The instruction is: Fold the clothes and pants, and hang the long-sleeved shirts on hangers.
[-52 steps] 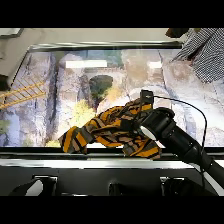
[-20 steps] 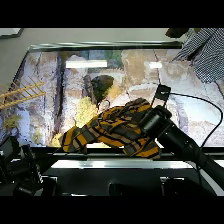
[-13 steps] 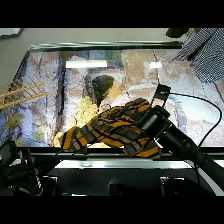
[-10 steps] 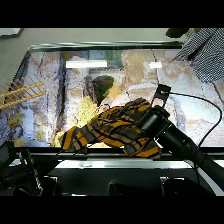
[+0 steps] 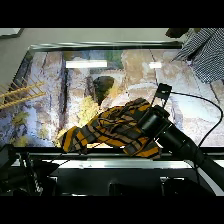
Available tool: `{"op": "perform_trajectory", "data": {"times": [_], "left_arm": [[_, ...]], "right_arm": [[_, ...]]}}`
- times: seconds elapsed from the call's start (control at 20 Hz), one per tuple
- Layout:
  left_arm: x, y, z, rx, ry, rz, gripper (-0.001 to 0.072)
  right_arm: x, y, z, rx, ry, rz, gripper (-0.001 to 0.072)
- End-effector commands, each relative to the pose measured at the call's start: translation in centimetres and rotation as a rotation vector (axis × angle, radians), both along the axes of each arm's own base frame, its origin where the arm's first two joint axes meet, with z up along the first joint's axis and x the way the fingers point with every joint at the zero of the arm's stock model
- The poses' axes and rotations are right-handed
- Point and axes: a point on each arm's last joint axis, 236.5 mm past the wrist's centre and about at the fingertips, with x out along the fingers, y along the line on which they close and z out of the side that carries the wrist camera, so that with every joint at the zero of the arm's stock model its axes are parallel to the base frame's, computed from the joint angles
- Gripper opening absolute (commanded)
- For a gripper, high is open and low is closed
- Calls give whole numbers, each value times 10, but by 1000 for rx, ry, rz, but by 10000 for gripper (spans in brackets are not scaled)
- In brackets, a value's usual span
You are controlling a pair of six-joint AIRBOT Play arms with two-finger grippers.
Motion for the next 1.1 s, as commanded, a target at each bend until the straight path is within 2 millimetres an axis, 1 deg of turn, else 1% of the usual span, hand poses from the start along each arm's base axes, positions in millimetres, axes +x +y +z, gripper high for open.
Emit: {"op": "perform_trajectory", "data": {"times": [0.0, 0.1, 0.2, 0.35, 0.5, 0.65, 0.7, 0.75, 0.9, 0.95, 1.05], "left_arm": [[1, 3, -6, 20, 11, 7, 19], [5, 1, -9, 7, 13, 14, 20], [11, -4, -8, -26, -1, 27, 19], [15, -8, -9, -45, -9, 21, 20], [13, -15, -8, -63, 5, -11, 20], [9, -20, -7, -69, 9, -59, 20], [7, -22, -8, -68, 10, -82, 20], [6, -23, -8, -66, 13, -92, 20], [6, -23, -7, -67, 7, -95, 19], [5, -24, -6, -74, 9, -98, 19], [0, -31, 0, -107, 4, -134, 19]], "right_arm": [[3, 7, 0, 26, -12, 16, 23], [3, 18, -2, 60, -6, 49, 23], [3, 29, -4, 87, 6, 102, 23], [1, 32, 2, 105, -4, 122, 23], [0, 26, 19, 115, -37, 126, 23], [-2, 22, 33, 83, -29, 159, 23], [-3, 19, 38, 64, -22, 169, 23], [-6, 12, 41, 38, -9, 157, 23], [-21, -14, 44, -80, 68, 152, 23], [-22, -18, 44, -103, 82, 162, 23], [-17, -14, 46, -105, 62, 198, 23]]}}
